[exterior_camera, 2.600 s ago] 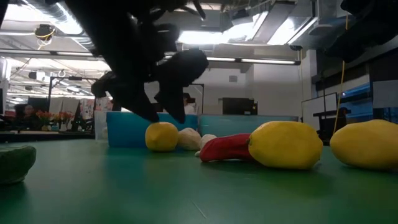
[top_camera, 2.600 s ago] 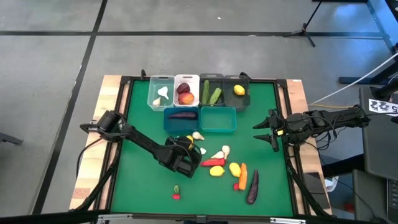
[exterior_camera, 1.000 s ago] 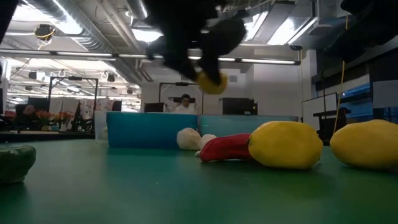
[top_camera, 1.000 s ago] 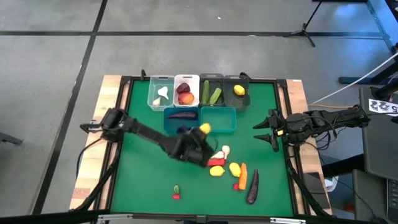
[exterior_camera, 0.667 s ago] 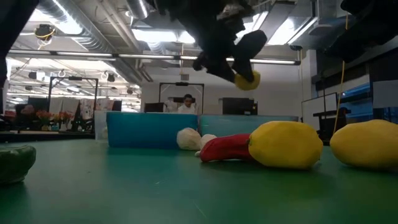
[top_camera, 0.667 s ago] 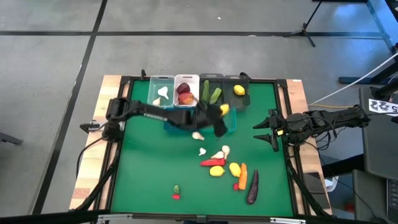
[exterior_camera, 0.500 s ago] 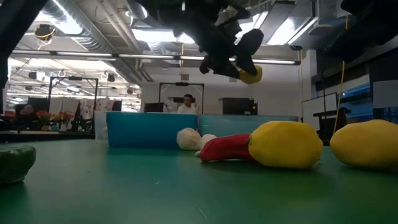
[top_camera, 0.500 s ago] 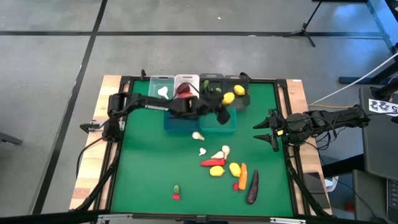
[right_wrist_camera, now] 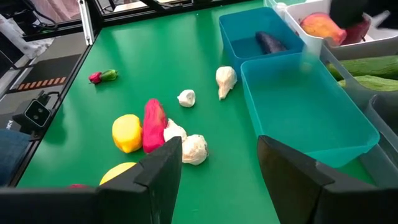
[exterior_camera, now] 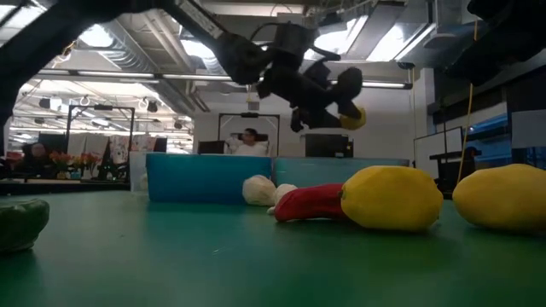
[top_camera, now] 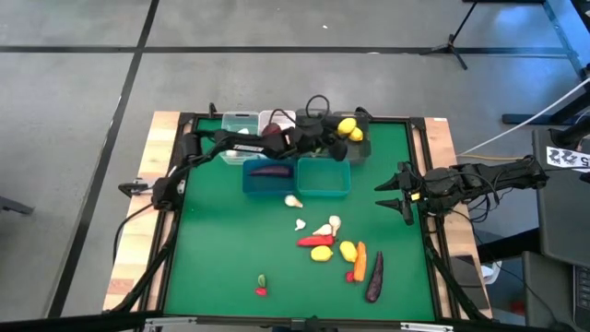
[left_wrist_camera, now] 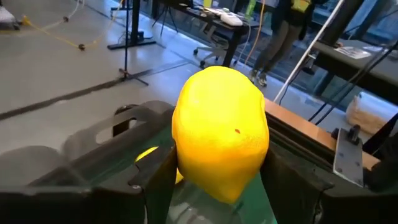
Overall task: Sort produce into baskets
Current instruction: Put the lemon into the right black bin
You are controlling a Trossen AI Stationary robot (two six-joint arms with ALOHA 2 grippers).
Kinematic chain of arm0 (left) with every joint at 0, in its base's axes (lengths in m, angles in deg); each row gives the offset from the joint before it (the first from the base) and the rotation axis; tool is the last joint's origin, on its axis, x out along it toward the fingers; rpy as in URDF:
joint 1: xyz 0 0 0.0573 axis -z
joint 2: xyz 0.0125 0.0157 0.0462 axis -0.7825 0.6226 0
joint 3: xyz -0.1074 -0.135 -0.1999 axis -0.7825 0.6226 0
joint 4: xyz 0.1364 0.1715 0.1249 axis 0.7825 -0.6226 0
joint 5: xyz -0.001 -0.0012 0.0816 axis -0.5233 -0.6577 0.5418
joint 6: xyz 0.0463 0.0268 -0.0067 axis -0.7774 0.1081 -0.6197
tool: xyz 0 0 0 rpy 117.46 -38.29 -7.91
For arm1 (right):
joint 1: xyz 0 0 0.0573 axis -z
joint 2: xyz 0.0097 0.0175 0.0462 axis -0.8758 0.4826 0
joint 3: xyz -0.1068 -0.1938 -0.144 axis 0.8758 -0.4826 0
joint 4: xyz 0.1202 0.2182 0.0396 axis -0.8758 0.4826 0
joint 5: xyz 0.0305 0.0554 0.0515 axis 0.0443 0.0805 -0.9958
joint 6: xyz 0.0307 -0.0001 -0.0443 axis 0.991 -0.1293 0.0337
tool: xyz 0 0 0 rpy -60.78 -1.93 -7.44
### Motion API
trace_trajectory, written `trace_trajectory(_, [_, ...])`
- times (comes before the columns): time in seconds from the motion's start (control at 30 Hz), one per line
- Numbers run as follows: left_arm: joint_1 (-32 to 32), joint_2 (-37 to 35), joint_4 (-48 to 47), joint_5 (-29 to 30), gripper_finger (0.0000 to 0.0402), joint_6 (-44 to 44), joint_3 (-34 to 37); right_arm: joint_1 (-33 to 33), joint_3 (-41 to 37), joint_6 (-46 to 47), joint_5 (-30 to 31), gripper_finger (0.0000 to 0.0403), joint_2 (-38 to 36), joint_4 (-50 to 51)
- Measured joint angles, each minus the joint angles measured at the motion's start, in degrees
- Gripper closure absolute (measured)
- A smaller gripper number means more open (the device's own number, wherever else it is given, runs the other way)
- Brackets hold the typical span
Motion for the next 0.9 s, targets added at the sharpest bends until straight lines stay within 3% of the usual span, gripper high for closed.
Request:
trace_trajectory(0.2, [-0.1, 6.0, -2.6, -0.4, 0.0192, -0.4, -8.4, 0.0, 0.0, -0.1, 0.0, 0.0194, 0.0, 0.0])
trace_trajectory(0.3, [-0.1, 7.2, -6.9, 2.5, 0.0192, -1.1, -11.0, 0.0, 0.0, -0.1, 0.0, 0.0194, 0.0, 0.0])
trace_trajectory(0.67, [-0.1, 7.3, -12.0, 4.0, 0.0191, -8.7, -11.6, 0.0, 0.0, -0.1, 0.0, 0.0194, 0.0, 0.0])
trace_trajectory(0.9, [-0.4, 7.3, -12.1, 1.0, 0.0191, -12.9, -11.6, 0.0, 0.0, -0.1, 0.0, 0.0194, 0.0, -0.1])
